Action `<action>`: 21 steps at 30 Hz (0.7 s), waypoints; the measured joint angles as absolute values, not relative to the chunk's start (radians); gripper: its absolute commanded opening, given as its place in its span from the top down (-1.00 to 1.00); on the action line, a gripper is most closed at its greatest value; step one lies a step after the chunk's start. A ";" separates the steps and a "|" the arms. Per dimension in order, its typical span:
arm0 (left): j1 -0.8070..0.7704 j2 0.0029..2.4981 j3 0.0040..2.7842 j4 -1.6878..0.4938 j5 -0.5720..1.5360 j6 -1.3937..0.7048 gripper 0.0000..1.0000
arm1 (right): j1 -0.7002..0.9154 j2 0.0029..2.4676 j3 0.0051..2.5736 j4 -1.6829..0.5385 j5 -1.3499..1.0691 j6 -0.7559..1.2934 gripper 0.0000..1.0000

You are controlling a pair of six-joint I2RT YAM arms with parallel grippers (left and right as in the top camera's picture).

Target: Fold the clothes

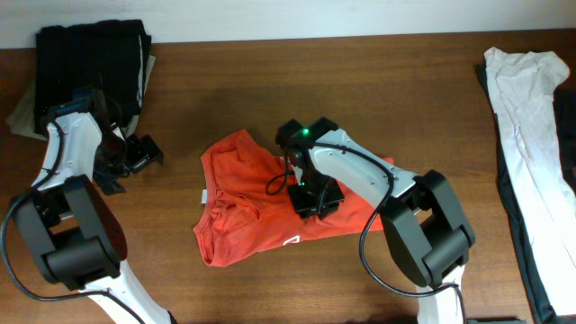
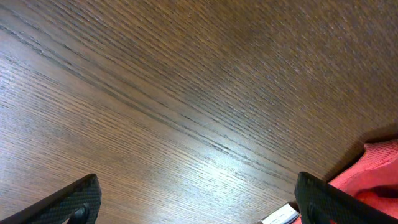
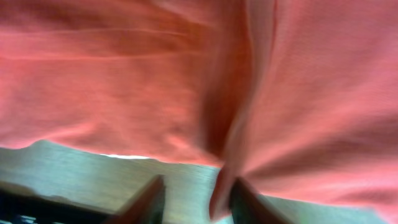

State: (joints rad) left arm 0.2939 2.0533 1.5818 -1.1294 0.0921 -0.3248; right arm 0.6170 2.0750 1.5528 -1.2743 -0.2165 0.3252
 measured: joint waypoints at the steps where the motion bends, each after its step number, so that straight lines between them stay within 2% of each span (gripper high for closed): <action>1: 0.294 2.053 1.582 -1.129 0.092 -0.325 -0.99 | 0.625 2.075 1.553 -1.277 -0.227 0.323 -0.15; 3: 0.294 2.053 1.582 -1.129 0.093 -0.325 -0.98 | 0.624 2.076 1.561 -1.314 -0.238 0.323 -0.36; 6: 0.294 2.053 1.582 -1.137 0.093 -0.324 -0.98 | 0.569 2.076 1.621 -1.401 -0.223 0.319 -0.97; 10: 0.294 2.053 1.581 -1.137 0.182 -0.231 -0.98 | 0.430 2.067 1.742 -1.455 -0.192 0.280 -0.97; 13: 0.293 2.053 1.557 -1.126 0.385 -0.081 -0.98 | 0.213 2.045 1.848 -1.470 -0.149 0.253 -0.97; 17: 0.273 2.054 1.423 -1.021 0.550 0.017 -0.98 | -0.099 2.041 1.863 -1.467 -0.131 0.217 -0.97; 21: 0.207 2.053 1.342 -0.963 0.650 0.039 -0.98 | -0.242 2.041 1.863 -1.489 -0.134 0.206 -0.97</action>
